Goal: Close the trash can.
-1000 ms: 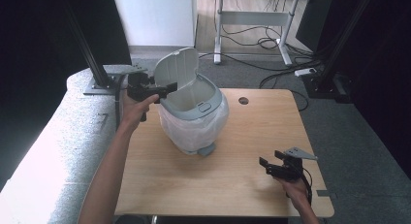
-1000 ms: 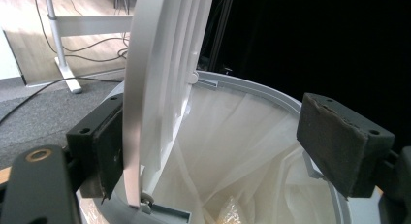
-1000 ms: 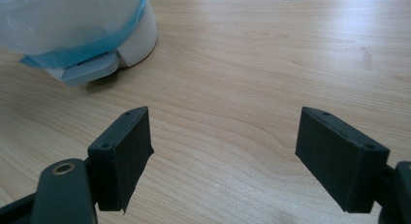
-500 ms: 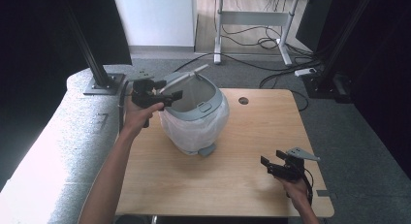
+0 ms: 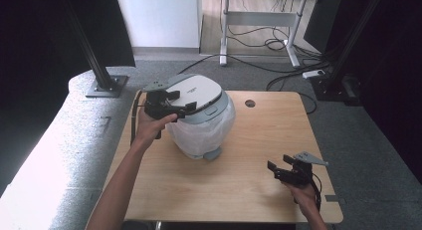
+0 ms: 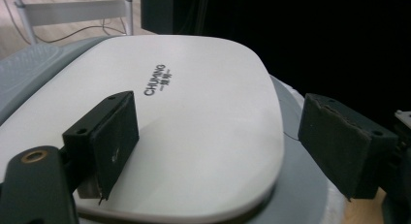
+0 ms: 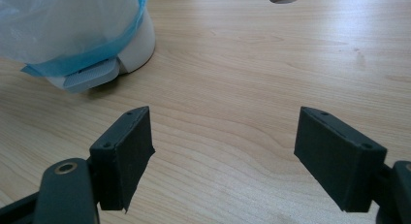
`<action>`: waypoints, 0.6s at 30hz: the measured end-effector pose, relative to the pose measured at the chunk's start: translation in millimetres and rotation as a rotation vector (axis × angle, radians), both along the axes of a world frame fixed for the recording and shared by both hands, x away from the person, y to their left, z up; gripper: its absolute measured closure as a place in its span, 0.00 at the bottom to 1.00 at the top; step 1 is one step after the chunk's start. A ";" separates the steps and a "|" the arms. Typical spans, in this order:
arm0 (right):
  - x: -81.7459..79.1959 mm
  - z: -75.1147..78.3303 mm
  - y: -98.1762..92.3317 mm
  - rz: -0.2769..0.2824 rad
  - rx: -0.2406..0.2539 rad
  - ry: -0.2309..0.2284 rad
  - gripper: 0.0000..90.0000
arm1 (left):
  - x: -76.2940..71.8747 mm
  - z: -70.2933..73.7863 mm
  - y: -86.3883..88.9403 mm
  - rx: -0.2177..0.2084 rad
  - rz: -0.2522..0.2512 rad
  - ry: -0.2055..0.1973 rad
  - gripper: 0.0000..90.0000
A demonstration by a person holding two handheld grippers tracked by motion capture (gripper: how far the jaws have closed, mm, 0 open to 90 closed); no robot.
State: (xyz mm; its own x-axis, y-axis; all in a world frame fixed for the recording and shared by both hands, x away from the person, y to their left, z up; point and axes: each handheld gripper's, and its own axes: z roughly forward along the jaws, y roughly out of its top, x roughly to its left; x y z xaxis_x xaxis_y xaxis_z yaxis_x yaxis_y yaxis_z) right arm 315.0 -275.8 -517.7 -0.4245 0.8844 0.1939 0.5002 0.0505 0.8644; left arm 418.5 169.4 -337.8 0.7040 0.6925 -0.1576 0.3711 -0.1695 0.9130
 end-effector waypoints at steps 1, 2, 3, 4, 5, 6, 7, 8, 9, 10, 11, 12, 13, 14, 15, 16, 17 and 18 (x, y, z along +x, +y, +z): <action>0.1 -0.2 0.0 -0.001 0.001 0.001 0.23 | 2.2 -0.8 -2.0 0.003 0.017 0.004 0.16; 0.4 -0.6 -0.1 0.000 0.001 0.003 0.23 | 3.5 -1.2 -3.4 0.010 0.026 0.004 0.16; 0.5 -0.9 -0.2 0.000 -0.001 0.004 0.23 | 4.9 -1.9 -6.0 0.024 0.040 -0.001 0.16; 0.7 -1.4 -0.1 0.000 -0.003 0.005 0.23 | 5.3 -2.3 -8.4 0.037 0.058 -0.011 0.17; 0.8 -1.7 0.0 0.000 -0.002 0.005 0.23 | 5.8 -2.5 -14.0 0.079 0.089 -0.032 0.17; 0.9 -2.1 0.2 0.001 -0.003 0.007 0.23 | 5.6 -2.6 -17.4 0.109 0.104 -0.046 0.17; 0.8 -2.2 0.2 0.002 -0.003 0.008 0.23 | 5.1 -3.3 -21.8 0.135 0.120 -0.061 0.17; 0.7 -2.2 0.4 0.002 -0.004 0.009 0.23 | 4.8 -3.7 -24.1 0.134 0.129 -0.063 0.17; 0.5 -2.1 0.4 0.001 -0.003 0.008 0.23 | 4.4 -3.5 -26.6 0.138 0.134 -0.064 0.17; 0.4 -2.1 0.5 0.000 -0.002 0.007 0.23 | 4.2 -2.8 -27.6 0.143 0.138 -0.060 0.17; 0.2 -2.0 0.5 0.000 -0.002 0.007 0.23 | 4.1 -2.6 -28.3 0.147 0.142 -0.058 0.17; 0.1 -2.0 0.5 -0.001 -0.003 0.006 0.23 | 4.0 -2.2 -28.9 0.151 0.145 -0.056 0.17; 0.1 -2.2 0.6 0.000 -0.003 0.007 0.23 | 3.6 -1.7 -29.6 0.156 0.148 -0.054 0.17; 0.3 -2.4 0.9 -0.001 -0.004 0.008 0.23 | 2.6 -1.5 -31.3 0.163 0.156 -0.054 0.18; 0.7 -2.9 1.6 0.002 -0.005 0.009 0.23 | 1.9 -1.6 -32.2 0.163 0.162 -0.055 0.18; 0.9 -3.2 2.1 0.003 -0.005 0.009 0.23 | 1.3 -1.6 -33.1 0.166 0.167 -0.055 0.18; 0.9 -3.2 3.3 0.004 -0.005 0.012 0.23 | -0.1 -2.3 -35.7 0.204 0.181 -0.077 0.21; 0.8 -3.0 4.7 0.007 -0.005 0.011 0.23 | 0.0 -2.7 -36.3 0.194 0.184 -0.067 0.23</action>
